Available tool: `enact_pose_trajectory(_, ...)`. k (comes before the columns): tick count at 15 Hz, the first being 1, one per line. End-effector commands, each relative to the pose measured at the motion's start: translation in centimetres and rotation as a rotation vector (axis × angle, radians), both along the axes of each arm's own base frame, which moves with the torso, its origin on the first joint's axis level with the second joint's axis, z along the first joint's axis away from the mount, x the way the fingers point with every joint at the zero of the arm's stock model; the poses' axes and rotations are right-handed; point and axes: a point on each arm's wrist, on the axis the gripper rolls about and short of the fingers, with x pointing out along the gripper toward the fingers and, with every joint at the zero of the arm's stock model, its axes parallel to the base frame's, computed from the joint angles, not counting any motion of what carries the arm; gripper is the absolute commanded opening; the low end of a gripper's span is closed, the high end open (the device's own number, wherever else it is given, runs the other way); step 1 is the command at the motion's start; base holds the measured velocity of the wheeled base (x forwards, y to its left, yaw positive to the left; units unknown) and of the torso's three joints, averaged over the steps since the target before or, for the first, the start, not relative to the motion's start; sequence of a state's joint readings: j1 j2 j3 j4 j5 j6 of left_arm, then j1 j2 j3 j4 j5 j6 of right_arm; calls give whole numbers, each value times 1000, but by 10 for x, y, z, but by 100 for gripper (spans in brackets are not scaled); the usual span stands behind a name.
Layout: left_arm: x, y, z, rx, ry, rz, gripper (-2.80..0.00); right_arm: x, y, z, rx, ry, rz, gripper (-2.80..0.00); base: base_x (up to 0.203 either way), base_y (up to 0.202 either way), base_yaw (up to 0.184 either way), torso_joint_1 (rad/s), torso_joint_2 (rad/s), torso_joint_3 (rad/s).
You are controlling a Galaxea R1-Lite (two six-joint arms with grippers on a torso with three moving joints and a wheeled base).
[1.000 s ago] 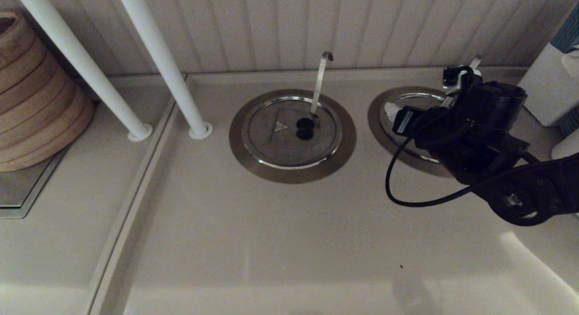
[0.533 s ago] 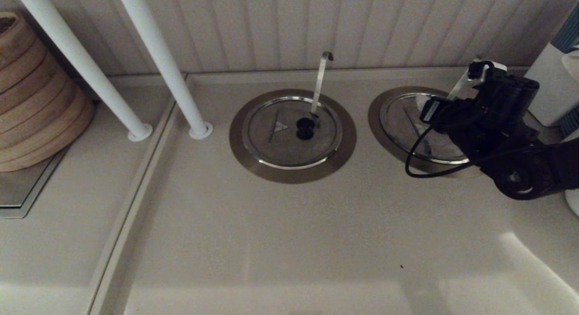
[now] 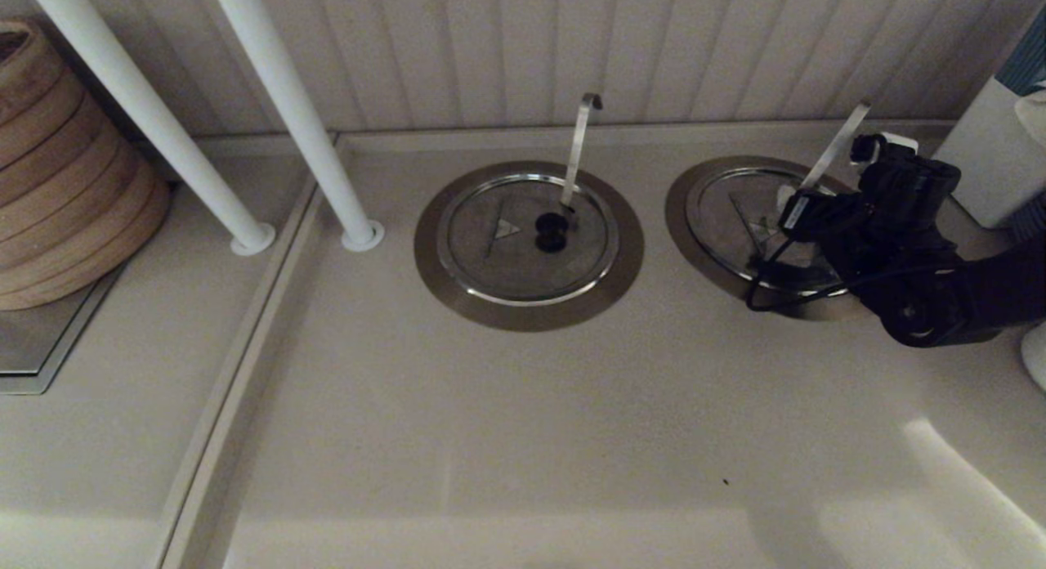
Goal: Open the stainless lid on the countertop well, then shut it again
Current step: Open the lid
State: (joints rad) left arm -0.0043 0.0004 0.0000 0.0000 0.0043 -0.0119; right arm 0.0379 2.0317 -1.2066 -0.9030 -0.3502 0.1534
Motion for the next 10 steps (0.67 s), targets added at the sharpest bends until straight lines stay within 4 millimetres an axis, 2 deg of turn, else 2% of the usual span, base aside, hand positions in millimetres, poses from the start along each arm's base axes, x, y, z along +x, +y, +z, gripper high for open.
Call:
enact_pose_trajectory(1,0,0,0,0,1,0,-280,4,0,-7,3,12,-3,0,0,0,0,0,0,0)
enact_pose_trajectory(5,0,0,0,0,1,-1,-280,8,1,-16,6,33,0,0,0,0,0,0,0,0)
enact_pose_trajectory(10,0,0,0,0,1,0,-280,5,11,-13,38,17,32,0,0,0,0,0,0,0)
